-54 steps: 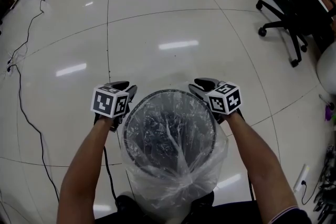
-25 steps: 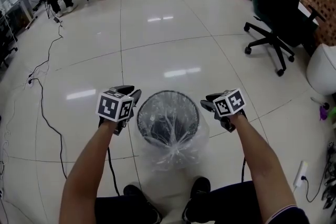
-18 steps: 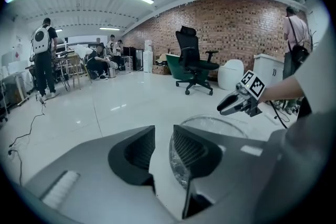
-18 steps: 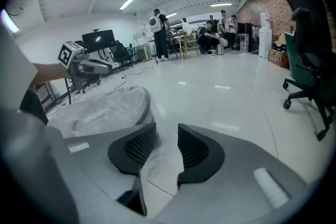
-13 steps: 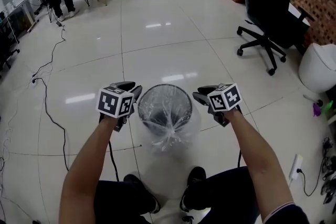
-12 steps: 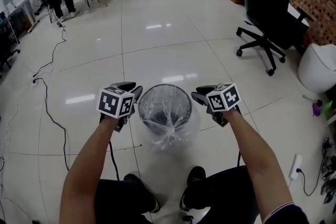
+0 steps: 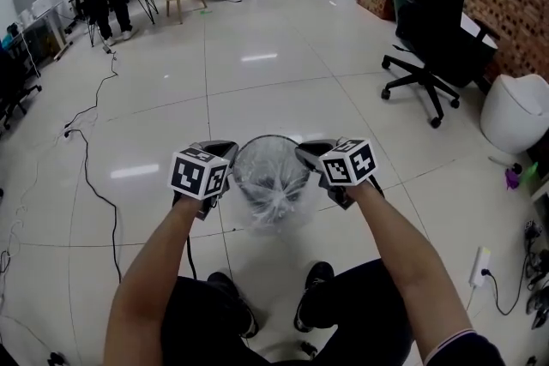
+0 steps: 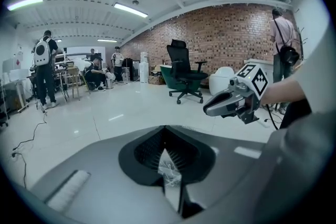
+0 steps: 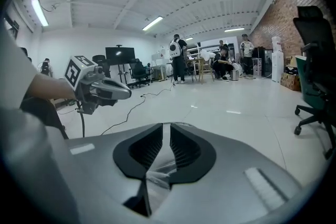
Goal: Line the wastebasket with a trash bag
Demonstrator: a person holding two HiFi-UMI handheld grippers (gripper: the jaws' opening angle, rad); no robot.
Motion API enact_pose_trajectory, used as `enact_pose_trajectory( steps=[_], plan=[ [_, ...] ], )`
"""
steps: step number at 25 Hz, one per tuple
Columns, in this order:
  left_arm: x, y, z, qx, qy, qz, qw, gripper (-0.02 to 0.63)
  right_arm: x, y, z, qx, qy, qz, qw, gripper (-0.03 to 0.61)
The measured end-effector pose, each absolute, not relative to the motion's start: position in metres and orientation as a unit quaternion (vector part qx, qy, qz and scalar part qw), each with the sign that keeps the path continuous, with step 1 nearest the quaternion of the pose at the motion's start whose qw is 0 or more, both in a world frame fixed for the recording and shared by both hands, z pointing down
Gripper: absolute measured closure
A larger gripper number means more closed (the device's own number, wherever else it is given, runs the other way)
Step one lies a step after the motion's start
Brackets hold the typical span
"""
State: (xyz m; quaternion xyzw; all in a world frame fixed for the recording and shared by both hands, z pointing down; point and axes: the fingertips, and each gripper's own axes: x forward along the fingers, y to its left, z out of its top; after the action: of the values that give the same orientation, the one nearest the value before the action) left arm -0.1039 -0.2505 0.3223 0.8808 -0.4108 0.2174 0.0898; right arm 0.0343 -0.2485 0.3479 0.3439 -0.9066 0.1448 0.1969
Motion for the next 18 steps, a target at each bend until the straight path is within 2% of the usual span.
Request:
enact_pose_trajectory(
  steps=[4, 18],
  plan=[
    [-0.103, -0.24, 0.319, 0.88, -0.417, 0.209, 0.093, 0.603, 0.019, -0.238, 0.337, 0.335, -0.915, 0.134, 0.182, 0.577],
    [-0.09, -0.228, 0.335, 0.884, -0.406, 0.203, 0.109, 0.603, -0.027, -0.224, 0.353, 0.296, -0.923, 0.135, 0.208, 0.577]
  ],
)
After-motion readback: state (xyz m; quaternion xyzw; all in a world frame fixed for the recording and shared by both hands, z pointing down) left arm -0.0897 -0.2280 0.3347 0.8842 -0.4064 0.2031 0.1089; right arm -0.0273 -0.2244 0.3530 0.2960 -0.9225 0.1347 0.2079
